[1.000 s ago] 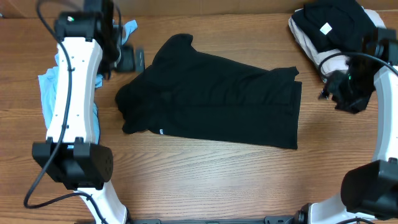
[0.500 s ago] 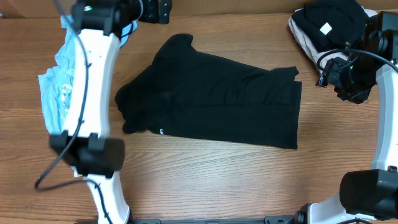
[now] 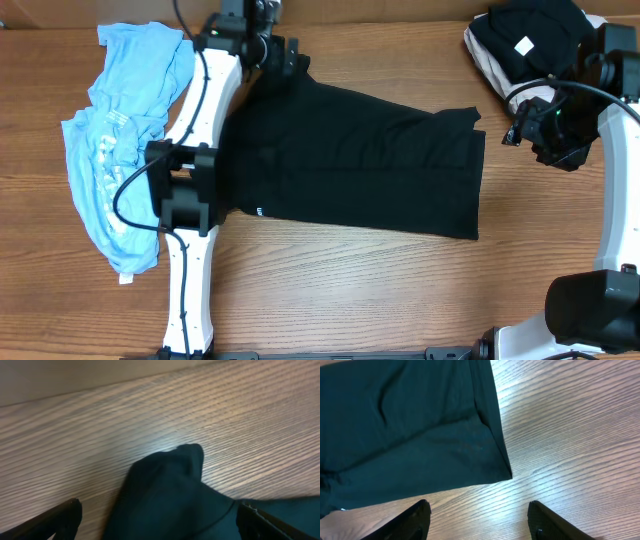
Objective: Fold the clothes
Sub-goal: 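Release the shirt and smooth its left side with the left gripper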
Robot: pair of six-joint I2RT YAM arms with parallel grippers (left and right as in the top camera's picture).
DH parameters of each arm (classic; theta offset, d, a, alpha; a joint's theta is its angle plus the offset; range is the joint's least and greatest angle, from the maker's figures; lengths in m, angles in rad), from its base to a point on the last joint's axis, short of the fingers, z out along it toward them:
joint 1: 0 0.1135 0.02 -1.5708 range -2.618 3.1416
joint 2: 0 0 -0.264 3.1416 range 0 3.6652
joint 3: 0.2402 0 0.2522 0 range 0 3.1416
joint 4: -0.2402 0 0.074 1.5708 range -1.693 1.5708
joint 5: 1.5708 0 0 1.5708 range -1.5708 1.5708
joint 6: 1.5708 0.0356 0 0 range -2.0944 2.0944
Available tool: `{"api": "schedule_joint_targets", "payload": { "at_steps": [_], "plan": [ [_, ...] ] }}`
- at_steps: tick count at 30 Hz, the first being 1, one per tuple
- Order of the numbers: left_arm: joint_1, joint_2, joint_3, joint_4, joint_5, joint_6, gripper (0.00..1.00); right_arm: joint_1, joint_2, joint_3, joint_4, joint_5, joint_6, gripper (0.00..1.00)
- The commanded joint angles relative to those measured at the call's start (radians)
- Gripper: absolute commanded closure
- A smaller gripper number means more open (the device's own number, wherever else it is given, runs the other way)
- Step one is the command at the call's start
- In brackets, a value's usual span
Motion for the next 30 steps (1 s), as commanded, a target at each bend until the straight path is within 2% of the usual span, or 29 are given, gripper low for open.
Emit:
{"api": "schedule_joint_targets", "payload": {
  "at_steps": [1,6,11,14,15,17,21,25,27,30],
  "plan": [
    [-0.024,0.040,0.004,0.015,-0.008,0.033,0.00,0.005,-0.016,-0.038,0.010,0.002,-0.007,0.34],
    [-0.054,0.097,0.004,0.036,-0.046,0.030,0.00,0.005,-0.016,-0.099,0.044,0.002,-0.007,0.34],
    [-0.070,0.109,0.004,0.047,-0.212,-0.118,0.00,0.005,-0.016,-0.122,0.057,0.002,-0.008,0.34],
    [-0.071,0.109,0.004,0.070,-0.226,-0.159,0.01,0.005,-0.016,-0.122,0.061,0.002,-0.008,0.34],
    [-0.071,0.109,0.004,0.078,-0.225,-0.169,0.04,0.005,-0.016,-0.122,0.062,0.002,-0.008,0.34],
    [-0.071,0.109,0.004,0.084,-0.225,-0.170,0.18,0.005,-0.016,-0.122,0.064,0.002,-0.008,0.34],
    [-0.080,0.109,0.004,0.071,-0.218,-0.170,0.64,0.005,-0.016,-0.122,0.065,0.002,-0.008,0.34],
    [-0.086,0.108,0.005,0.039,-0.218,-0.169,0.89,0.005,-0.016,-0.122,0.072,0.002,-0.008,0.34],
    [-0.087,0.105,0.012,0.005,-0.218,-0.169,0.96,0.005,-0.016,-0.122,0.076,0.002,-0.008,0.34],
    [-0.083,0.092,0.064,-0.107,-0.218,-0.170,0.96,0.005,-0.016,-0.122,0.076,0.002,-0.008,0.34]
  ]
}}
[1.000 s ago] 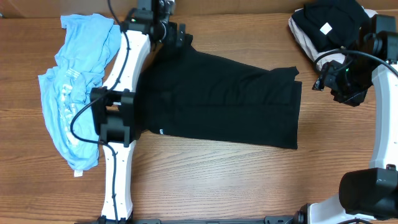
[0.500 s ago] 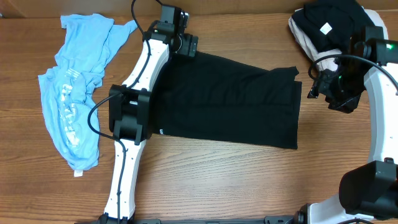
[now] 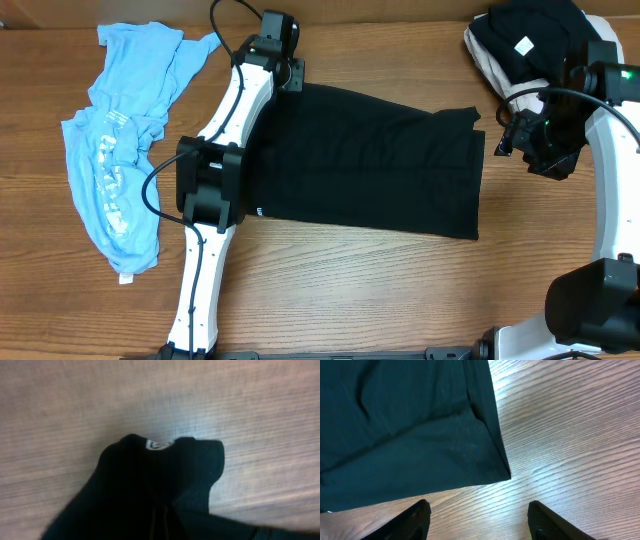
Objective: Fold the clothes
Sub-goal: 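Release the shirt and smooth its left side with the left gripper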
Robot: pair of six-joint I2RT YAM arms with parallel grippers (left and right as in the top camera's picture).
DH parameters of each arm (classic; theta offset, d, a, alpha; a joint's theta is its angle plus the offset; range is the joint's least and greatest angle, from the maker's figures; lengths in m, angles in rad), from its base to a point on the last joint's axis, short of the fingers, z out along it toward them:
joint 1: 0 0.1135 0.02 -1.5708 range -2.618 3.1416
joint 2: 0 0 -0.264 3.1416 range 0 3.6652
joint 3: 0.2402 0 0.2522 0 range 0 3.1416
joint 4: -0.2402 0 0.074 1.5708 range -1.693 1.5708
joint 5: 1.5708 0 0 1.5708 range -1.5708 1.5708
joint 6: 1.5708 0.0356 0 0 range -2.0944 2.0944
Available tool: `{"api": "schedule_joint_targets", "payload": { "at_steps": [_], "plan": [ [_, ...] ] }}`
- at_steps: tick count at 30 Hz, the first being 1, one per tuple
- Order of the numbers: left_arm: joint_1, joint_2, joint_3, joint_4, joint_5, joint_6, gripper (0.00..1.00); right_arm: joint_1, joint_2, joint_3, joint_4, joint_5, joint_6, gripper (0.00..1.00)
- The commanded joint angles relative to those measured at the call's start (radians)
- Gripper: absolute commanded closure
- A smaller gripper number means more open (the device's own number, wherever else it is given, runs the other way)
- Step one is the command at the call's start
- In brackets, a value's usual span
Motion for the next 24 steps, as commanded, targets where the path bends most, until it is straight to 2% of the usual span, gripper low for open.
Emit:
{"api": "schedule_joint_targets", "payload": {
  "at_steps": [1,7,11,18,22,24],
  "plan": [
    [0.001,-0.012,0.084,-0.111,-0.013,-0.007,0.96,0.005,-0.016,-0.002,0.005,0.001,-0.007,0.34],
    [0.003,-0.016,0.307,-0.392,-0.013,-0.008,0.96,0.005,-0.016,-0.002,0.010,0.001,-0.007,0.34],
    [0.003,-0.016,0.391,-0.494,-0.014,-0.007,0.96,0.005,-0.016,-0.002,0.011,0.001,-0.007,0.33],
    [-0.002,-0.016,0.413,-0.597,-0.008,-0.015,0.96,0.005,-0.016,-0.002,0.018,0.001,-0.007,0.33],
    [-0.018,-0.016,0.411,-0.813,-0.002,-0.121,0.96,0.005,-0.016,-0.002,0.020,0.000,-0.007,0.33],
    [-0.032,-0.016,0.401,-0.904,0.010,-0.127,0.96,0.005,-0.016,-0.002,0.024,0.000,-0.007,0.33]
  ]
}}
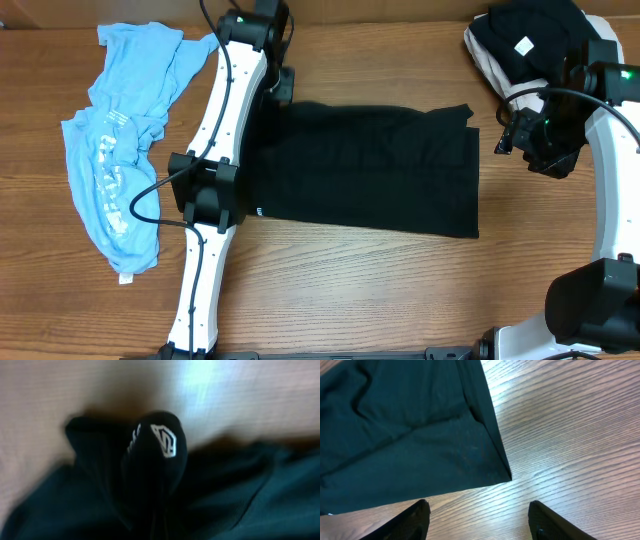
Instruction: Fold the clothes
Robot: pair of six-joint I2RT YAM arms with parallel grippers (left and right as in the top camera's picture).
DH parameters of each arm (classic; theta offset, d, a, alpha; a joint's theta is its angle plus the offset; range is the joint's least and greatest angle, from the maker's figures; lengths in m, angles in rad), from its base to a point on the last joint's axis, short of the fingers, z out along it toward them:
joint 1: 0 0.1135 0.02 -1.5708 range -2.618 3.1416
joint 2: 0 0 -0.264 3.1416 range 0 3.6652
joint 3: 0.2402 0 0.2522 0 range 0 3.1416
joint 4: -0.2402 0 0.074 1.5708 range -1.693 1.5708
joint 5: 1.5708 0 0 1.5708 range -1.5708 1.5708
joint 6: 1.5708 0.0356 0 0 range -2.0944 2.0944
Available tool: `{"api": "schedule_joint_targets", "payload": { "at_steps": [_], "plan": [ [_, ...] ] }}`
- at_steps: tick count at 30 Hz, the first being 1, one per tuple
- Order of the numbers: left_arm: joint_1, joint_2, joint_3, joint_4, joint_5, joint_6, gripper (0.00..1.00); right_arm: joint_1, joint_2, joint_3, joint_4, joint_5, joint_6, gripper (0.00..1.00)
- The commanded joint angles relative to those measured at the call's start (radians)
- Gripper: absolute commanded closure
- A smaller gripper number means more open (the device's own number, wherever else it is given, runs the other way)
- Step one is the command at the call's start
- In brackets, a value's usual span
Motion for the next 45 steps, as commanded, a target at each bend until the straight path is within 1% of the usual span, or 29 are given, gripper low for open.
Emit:
{"api": "schedule_joint_targets", "payload": {
  "at_steps": [1,2,3,4,5,6,7,10,12,17,22,23,26,27,30,35,39,40,43,45],
  "plan": [
    [-0.032,-0.017,0.008,-0.101,0.009,-0.064,0.96,0.005,-0.016,-0.002,0.013,0.000,-0.007,0.33],
    [-0.040,-0.017,-0.002,-0.102,0.012,-0.040,0.96,0.005,-0.016,-0.002,0.021,-0.005,-0.007,0.33],
    [-0.048,-0.017,-0.018,-0.102,0.038,-0.009,0.90,0.005,-0.016,-0.002,0.028,-0.014,-0.008,0.33],
    [-0.055,-0.017,-0.022,-0.102,0.058,0.007,0.76,0.005,-0.016,-0.002,0.035,-0.022,-0.008,0.32],
    [-0.059,-0.017,-0.024,-0.102,0.069,0.014,0.58,0.005,-0.016,-0.002,0.041,-0.029,-0.008,0.33],
    [-0.062,-0.017,-0.029,-0.101,0.068,0.014,0.45,0.005,-0.016,-0.002,0.046,-0.037,-0.008,0.32],
    [-0.066,-0.017,-0.030,-0.098,0.054,0.014,0.39,0.005,-0.016,-0.002,0.048,-0.040,-0.008,0.32],
    [-0.065,-0.017,-0.012,-0.096,0.032,0.014,0.31,0.005,-0.016,-0.002,0.051,-0.043,-0.008,0.32],
    [-0.052,-0.017,0.011,-0.094,0.033,0.014,0.30,0.005,-0.016,-0.002,0.054,-0.043,-0.008,0.30],
    [-0.024,-0.017,0.112,-0.077,0.034,0.019,0.30,0.005,-0.016,-0.002,0.072,-0.043,-0.008,0.29],
    [-0.028,-0.017,0.221,-0.068,0.037,0.102,0.30,0.005,-0.016,-0.002,0.087,-0.043,-0.008,0.28],
    [-0.031,-0.017,0.243,-0.061,0.029,0.115,0.29,0.005,-0.016,-0.002,0.088,-0.043,-0.008,0.29],
    [-0.032,-0.017,0.270,-0.030,-0.008,0.124,0.20,0.005,-0.016,-0.002,0.088,-0.043,-0.008,0.29],
    [-0.029,-0.017,0.269,-0.019,-0.012,0.130,0.20,0.005,-0.016,-0.002,0.087,-0.043,-0.008,0.29],
    [-0.007,-0.016,0.221,0.016,-0.013,0.146,0.19,0.005,-0.016,-0.002,0.083,-0.043,-0.008,0.29],
    [0.042,-0.016,0.079,0.100,-0.005,0.190,0.17,0.005,-0.016,-0.002,0.080,-0.043,-0.008,0.29],
    [0.060,-0.016,-0.015,0.136,0.049,0.333,0.16,0.005,-0.016,-0.002,0.080,-0.044,-0.008,0.28],
    [0.060,-0.016,-0.055,0.159,0.044,0.398,0.13,0.005,-0.016,-0.002,0.079,-0.044,-0.008,0.29],
    [0.059,-0.016,-0.101,0.189,0.060,0.452,0.11,0.005,-0.016,-0.002,0.076,-0.044,-0.008,0.29],
    [0.058,-0.016,-0.117,0.199,0.101,0.479,0.12,0.005,-0.016,-0.002,0.071,-0.044,-0.008,0.29]
  ]
}}
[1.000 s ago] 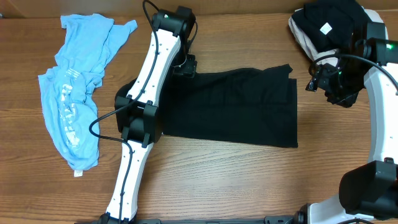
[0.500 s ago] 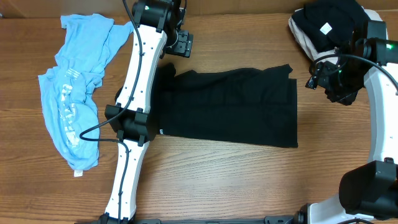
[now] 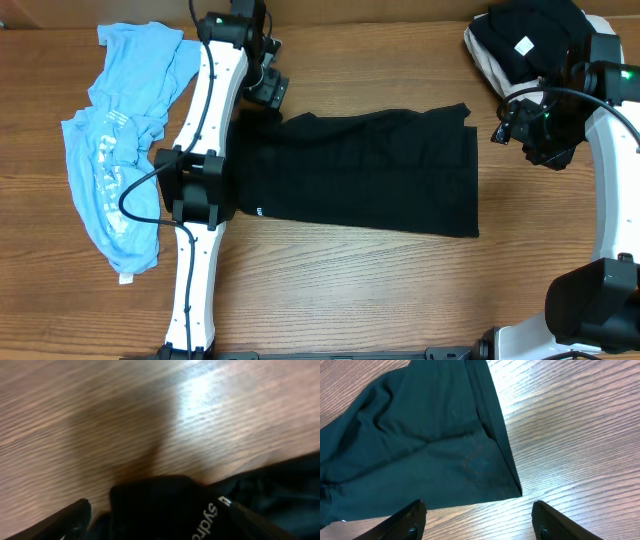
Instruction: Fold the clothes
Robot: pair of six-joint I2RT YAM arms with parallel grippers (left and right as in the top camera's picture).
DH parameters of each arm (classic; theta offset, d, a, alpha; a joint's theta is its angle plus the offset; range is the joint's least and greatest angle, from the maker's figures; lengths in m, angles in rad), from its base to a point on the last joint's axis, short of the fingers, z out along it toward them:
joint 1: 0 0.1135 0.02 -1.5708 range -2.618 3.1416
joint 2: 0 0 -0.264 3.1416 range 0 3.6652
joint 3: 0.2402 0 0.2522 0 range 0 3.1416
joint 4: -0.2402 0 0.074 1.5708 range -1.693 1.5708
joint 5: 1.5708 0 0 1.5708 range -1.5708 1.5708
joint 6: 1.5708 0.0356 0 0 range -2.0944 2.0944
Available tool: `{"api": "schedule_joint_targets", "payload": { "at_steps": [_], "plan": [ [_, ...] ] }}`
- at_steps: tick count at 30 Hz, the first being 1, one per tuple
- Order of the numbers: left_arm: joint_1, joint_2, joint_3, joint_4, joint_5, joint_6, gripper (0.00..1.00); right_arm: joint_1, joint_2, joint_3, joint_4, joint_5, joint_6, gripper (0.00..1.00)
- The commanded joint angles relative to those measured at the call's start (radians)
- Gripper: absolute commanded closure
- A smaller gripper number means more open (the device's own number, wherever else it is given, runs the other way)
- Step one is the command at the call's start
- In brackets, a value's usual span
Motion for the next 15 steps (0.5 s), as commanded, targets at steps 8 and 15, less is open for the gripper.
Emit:
{"api": "schedule_joint_targets", "payload": {
  "at_steps": [8,15],
  "plan": [
    [-0.017,-0.012,-0.036,0.037,0.150,0.165,0.11,0.005,-0.016,-0.002,-0.010,-0.014,-0.008,0.29],
    [-0.014,0.024,-0.036,0.081,0.057,0.130,0.12,0.005,-0.016,-0.002,-0.009,-0.028,-0.008,0.29]
  ]
}}
